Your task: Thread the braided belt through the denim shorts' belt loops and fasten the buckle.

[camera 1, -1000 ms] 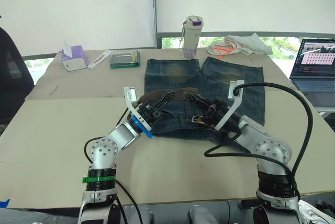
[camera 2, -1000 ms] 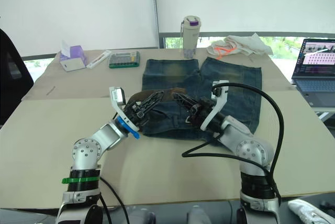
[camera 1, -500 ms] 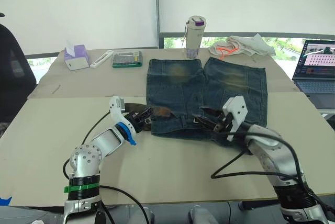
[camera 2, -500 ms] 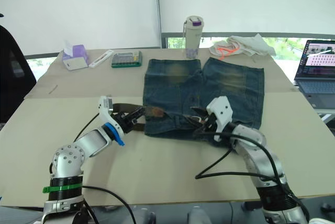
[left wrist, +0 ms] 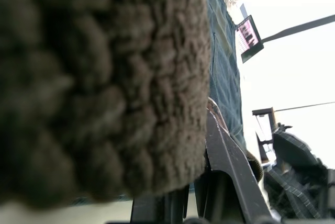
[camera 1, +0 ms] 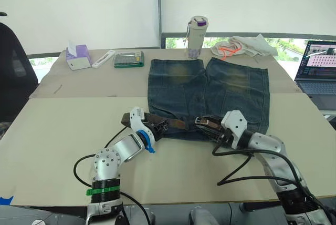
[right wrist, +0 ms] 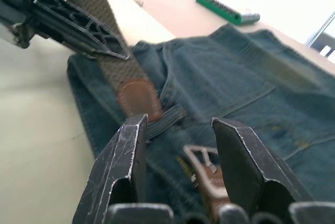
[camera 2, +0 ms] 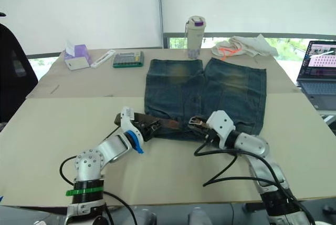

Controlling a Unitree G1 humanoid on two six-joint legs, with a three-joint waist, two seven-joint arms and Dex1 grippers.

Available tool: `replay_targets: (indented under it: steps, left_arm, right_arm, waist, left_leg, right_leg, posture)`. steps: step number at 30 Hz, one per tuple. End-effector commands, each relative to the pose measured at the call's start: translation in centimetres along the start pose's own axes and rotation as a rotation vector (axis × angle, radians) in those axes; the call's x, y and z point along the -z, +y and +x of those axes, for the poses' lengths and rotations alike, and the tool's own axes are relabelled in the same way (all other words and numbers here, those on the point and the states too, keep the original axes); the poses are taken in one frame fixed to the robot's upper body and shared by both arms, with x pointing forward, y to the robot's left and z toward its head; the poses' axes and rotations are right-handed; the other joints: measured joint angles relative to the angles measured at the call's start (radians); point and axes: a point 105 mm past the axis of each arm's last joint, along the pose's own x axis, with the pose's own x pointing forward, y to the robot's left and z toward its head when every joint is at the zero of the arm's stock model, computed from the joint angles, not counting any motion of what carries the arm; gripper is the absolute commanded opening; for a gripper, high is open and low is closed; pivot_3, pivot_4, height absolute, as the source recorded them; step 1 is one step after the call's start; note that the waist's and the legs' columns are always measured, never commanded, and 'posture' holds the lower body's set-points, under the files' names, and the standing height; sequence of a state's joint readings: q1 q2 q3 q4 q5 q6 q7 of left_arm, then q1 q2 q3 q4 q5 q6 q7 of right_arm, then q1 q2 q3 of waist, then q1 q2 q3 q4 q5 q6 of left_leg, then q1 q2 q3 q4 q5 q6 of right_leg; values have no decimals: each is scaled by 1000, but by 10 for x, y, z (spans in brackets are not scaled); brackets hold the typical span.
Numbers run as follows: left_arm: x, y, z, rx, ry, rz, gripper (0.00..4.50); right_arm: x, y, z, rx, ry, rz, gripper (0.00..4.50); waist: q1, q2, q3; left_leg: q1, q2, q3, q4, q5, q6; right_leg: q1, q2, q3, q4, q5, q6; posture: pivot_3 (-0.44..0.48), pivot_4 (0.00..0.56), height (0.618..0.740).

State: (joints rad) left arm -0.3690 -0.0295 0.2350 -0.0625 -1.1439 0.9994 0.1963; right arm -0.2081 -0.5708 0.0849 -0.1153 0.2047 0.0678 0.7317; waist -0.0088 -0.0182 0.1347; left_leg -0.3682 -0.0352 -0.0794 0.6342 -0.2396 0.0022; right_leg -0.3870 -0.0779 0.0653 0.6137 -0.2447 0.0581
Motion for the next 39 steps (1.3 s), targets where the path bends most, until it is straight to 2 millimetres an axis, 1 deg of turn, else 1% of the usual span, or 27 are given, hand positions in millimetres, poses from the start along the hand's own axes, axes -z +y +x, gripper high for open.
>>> replay_targets:
  steps: [1, 3, 5, 8, 12, 15, 19, 21, 25, 30, 33, 36, 39]
  left_arm:
    - [-1, -2, 9, -31, 0, 5, 0]
    - [1, 1, 10, -56, 22, 24, 0]
    - [0, 7, 8, -99, 25, 38, 0]
    - [-9, 18, 0, -171, -1, 60, 0]
    - [-23, 16, -10, -188, -39, 89, 0]
    - [-25, 9, -10, -173, -40, 112, 0]
    - [-13, -4, 0, -151, -13, 105, 0]
    - [-7, -6, 4, -149, -3, 96, 0]
    - [-1, -11, 12, -166, 7, 96, 0]
    - [7, -24, 26, -121, 57, 108, 0]
    - [15, -22, 31, -108, 89, 99, 0]
    - [26, -20, 37, -62, 129, 97, 0]
    - [31, -15, 43, -47, 149, 102, 0]
  right_arm:
    - [-16, -3, -3, 21, -55, -45, 2202]
    - [-17, -2, -2, 19, -55, -44, 2202]
    - [-17, -2, -3, 20, -53, -48, 2202]
    - [-16, -3, -5, 29, -49, -50, 2202]
    - [-17, -2, -5, 36, -50, -50, 2202]
    - [-17, -2, -4, 45, -55, -41, 2202]
    - [-16, 2, -1, 38, -57, -35, 2202]
    - [-17, 2, 0, 41, -62, -32, 2202]
    - [-18, 0, 0, 49, -65, -33, 2202]
    - [-16, 3, 1, 51, -50, -15, 2202]
    - [-6, 7, 0, 27, 33, 62, 2202]
    - [-4, 9, 2, 43, 61, 181, 2202]
    - [1, 11, 3, 72, 100, 294, 2202]
  waist:
    - [1, 0, 0]
    - [0, 0, 0]
    - [0, 0, 0]
    - [0, 0, 0]
    - [-3, 0, 0]
    - [-3, 0, 0]
    - [3, 0, 0]
    - [7, -1, 0]
    - [10, -1, 0]
    - [10, -1, 0]
    - [10, -1, 0]
    - [11, -1, 0]
    - [13, -1, 0]
  left_leg:
    - [0, 0, 0, 0, 0, 0]
    - [0, 0, 0, 0, 0, 0]
    - [0, 0, 0, 0, 0, 0]
    - [0, 0, 0, 0, 0, 0]
    - [0, 0, 0, 0, 0, -1]
    - [0, 1, 0, -1, 1, -1]
    - [0, 0, 0, -1, 1, -2]
    - [0, 0, 0, -1, 1, -2]
    - [0, -1, 0, -1, 1, -3]
    - [0, -1, 1, -1, 2, -3]
    - [-1, -1, 2, -1, 2, -3]
    - [-1, -1, 2, -1, 2, -3]
    - [-1, -1, 2, -1, 2, -4]
  right_leg:
    - [0, 0, 0, 0, 0, 0]
    - [0, 0, 0, 0, 0, 0]
    - [0, 0, 0, -1, 0, 0]
    - [0, 0, 0, -1, 0, 0]
    - [0, 0, 0, 0, 0, 0]
    - [0, 1, 0, 0, 0, 0]
    - [0, 0, 0, -1, 0, 0]
    - [0, 0, 0, -1, 0, 0]
    - [0, 0, 0, -1, 1, 1]
    - [0, 0, 0, -1, 1, 1]
    - [0, 0, 0, -1, 1, 1]
    - [0, 0, -1, -1, 1, 1]
    - [0, 0, -1, -1, 1, 0]
  posture:
    - [0, 150, 740]
    - [0, 150, 740]
    - [0, 150, 740]
    - [0, 150, 740]
    - [0, 150, 740]
    - [0, 150, 740]
    - [0, 150, 740]
    - [0, 150, 740]
    - [0, 150, 740]
    - [0, 150, 740]
    - [0, 150, 740]
    - [0, 150, 740]
    - [0, 150, 740]
